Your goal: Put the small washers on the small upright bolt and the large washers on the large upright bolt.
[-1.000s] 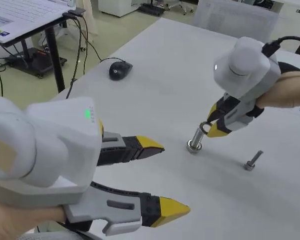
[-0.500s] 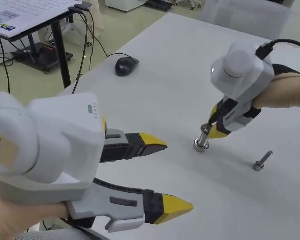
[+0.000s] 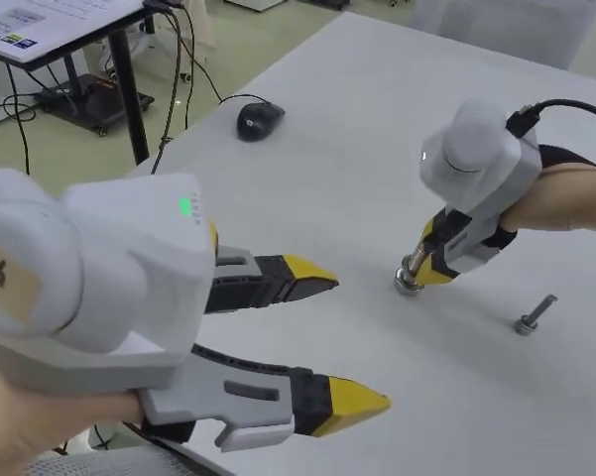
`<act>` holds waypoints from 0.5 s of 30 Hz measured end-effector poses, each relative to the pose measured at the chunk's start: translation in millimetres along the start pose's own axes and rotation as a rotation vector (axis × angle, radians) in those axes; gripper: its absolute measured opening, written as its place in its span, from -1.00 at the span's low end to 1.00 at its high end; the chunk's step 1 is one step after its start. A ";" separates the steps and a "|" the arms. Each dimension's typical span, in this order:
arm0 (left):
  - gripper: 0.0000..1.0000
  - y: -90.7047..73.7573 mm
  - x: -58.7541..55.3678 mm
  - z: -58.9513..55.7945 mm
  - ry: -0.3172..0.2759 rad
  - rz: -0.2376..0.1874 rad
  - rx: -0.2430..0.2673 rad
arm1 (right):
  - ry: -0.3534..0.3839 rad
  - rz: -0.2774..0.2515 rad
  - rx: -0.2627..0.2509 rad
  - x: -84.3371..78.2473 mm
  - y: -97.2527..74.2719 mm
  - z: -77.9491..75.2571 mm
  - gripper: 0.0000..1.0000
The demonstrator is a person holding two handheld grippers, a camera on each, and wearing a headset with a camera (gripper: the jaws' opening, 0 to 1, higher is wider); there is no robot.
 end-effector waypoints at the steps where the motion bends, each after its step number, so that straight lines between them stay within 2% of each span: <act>1: 0.06 0.4 -0.3 -0.1 -0.001 0.001 0.000 | 0.002 -0.002 0.001 -0.4 1.0 0.1 -0.56; 9: 0.05 2.3 -1.6 0.7 -0.007 0.004 -0.001 | -0.008 -0.012 0.004 -3.8 9.7 0.4 -0.55; 15: 0.05 1.1 -4.8 3.5 -0.011 0.009 -0.001 | -0.007 -0.051 0.004 -3.2 11.9 1.4 -0.52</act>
Point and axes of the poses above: the centre of the closed fingertips' face, and the gripper's own axes: y roughly forward along the fingers, z roughly to its left, x roughly out of its top, the point moved 1 cm from there along -y, roughly backward along the fingers
